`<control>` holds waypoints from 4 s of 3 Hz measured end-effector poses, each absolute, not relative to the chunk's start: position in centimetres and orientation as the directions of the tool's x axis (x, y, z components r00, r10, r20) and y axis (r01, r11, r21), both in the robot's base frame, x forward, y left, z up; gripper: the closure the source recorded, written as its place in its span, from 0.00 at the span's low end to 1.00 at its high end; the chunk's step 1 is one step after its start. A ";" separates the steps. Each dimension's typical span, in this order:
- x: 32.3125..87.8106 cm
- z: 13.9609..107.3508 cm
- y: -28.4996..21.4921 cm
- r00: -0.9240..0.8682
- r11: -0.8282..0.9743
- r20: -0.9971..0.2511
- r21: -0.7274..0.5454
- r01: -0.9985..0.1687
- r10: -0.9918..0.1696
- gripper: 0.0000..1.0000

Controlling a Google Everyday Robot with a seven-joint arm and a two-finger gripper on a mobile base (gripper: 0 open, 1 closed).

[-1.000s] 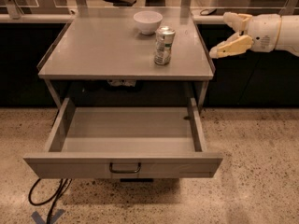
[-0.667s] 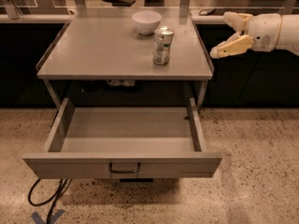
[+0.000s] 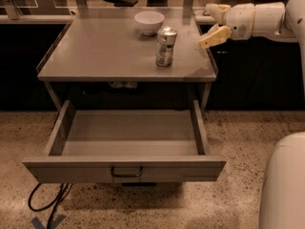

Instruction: Place 7up can into top drawer

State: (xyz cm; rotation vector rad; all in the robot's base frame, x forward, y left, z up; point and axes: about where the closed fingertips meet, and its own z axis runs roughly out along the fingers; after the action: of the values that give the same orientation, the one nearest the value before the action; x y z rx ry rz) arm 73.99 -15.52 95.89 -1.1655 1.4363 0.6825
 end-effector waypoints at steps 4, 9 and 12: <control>75.3 91.7 -10.8 0.043 0.227 -0.985 -0.080 -0.971 -0.164 0.00; 76.4 88.4 -5.3 -0.004 0.118 -0.986 -0.015 -0.993 -0.165 0.42; 75.4 88.4 -4.9 -0.012 0.087 -0.980 -0.006 -0.996 -0.200 1.00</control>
Offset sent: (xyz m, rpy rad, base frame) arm 0.0219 0.0043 -0.0231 0.1230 0.0587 0.0863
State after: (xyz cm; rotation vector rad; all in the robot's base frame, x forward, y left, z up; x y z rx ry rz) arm 75.41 -4.91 88.44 -1.2872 1.3983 1.0435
